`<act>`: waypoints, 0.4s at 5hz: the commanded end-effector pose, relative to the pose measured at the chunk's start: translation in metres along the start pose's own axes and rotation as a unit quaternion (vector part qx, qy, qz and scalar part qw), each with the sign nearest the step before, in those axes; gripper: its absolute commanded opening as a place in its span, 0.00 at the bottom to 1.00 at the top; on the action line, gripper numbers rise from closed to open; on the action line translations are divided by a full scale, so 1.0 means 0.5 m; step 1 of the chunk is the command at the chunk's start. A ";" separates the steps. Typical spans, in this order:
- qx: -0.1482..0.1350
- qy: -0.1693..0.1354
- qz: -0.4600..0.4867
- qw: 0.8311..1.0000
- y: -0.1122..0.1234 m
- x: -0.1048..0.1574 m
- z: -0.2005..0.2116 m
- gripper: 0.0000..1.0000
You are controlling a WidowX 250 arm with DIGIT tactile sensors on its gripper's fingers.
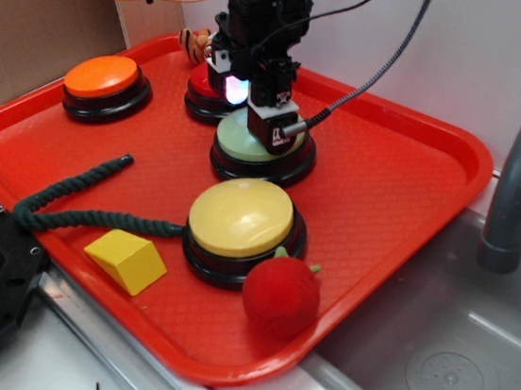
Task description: Push the green button.
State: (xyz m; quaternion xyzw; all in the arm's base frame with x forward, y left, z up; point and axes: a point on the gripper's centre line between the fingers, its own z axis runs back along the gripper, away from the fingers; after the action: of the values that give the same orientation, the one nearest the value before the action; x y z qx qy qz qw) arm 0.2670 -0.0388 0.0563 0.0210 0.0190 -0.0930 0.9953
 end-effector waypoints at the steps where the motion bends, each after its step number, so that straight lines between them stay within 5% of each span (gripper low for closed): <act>1: 0.008 -0.057 -0.002 0.998 0.007 0.004 0.074 1.00; 2: 0.007 -0.062 -0.003 0.998 0.008 0.003 0.089 1.00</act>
State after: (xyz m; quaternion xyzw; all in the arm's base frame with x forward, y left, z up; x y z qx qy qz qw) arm 0.2632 -0.0367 0.0825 0.0238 -0.0050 -0.0991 0.9948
